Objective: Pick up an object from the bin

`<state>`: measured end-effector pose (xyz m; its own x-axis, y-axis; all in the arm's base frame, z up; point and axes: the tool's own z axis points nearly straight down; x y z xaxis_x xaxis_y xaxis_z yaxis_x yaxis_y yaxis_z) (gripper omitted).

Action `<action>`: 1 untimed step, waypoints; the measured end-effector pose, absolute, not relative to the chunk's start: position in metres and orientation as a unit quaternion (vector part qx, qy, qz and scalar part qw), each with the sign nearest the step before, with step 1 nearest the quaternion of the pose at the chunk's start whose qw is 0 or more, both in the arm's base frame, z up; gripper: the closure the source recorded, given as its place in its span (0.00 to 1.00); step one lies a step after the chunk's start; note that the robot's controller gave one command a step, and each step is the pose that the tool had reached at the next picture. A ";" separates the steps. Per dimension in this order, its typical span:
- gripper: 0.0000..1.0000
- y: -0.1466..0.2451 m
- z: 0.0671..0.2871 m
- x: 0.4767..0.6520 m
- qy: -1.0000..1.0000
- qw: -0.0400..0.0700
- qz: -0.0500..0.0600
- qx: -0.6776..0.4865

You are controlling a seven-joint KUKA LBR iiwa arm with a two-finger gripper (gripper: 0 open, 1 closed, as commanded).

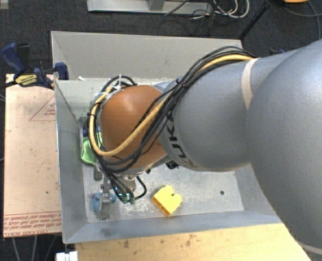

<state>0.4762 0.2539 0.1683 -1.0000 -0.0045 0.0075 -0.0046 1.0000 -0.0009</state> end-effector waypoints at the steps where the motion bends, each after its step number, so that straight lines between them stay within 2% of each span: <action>1: 0.00 0.183 0.088 0.507 -1.000 0.002 0.002 0.017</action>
Offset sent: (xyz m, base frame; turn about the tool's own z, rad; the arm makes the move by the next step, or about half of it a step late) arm 0.0303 -0.0660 -0.0761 -0.0356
